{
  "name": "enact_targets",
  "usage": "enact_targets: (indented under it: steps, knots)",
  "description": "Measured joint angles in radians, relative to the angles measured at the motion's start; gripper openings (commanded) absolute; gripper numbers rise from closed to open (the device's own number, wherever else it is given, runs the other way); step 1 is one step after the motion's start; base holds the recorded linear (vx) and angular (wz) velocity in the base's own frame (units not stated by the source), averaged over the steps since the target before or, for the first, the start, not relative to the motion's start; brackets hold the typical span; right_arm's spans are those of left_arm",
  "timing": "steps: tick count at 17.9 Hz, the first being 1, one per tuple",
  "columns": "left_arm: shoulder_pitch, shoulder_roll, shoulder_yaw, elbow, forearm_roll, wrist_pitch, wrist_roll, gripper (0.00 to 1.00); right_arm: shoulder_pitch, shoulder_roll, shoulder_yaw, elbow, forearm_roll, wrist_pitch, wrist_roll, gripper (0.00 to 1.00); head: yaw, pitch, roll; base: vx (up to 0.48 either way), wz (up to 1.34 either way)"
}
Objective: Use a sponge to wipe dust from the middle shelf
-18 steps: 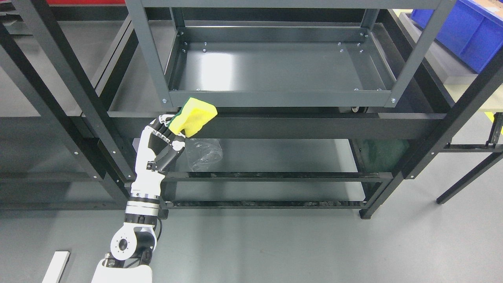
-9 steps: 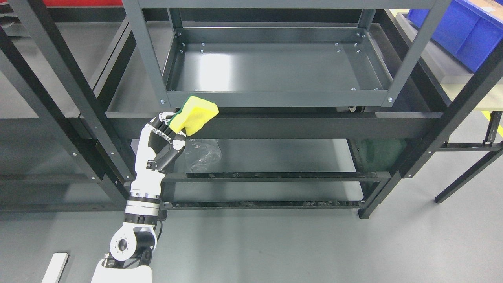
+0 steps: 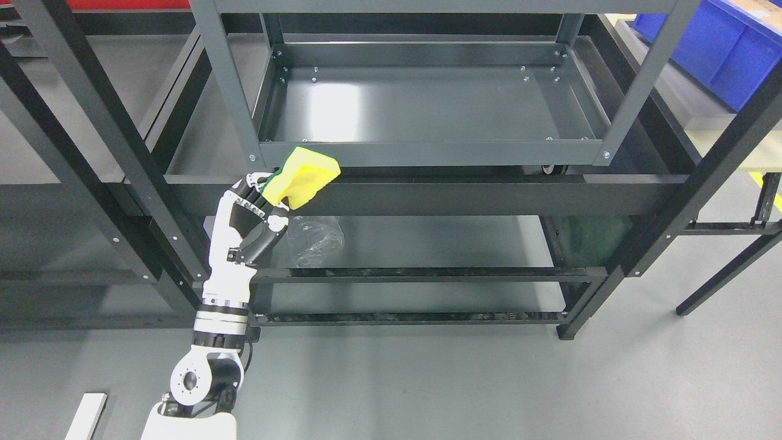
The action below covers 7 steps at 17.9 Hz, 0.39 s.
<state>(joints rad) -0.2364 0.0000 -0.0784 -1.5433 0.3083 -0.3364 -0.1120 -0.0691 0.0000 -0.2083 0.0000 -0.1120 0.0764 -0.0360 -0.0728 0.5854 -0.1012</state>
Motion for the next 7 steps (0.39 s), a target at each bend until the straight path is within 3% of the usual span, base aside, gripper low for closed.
enact_targets:
  steps: [7]
  knots:
    - [-0.008,0.000,-0.007,-0.003,0.000,0.013,0.001,0.00,0.000,0.000,0.000,0.000,0.000,0.000,0.000,1.00,0.0000,0.000,0.000,0.000,0.00]
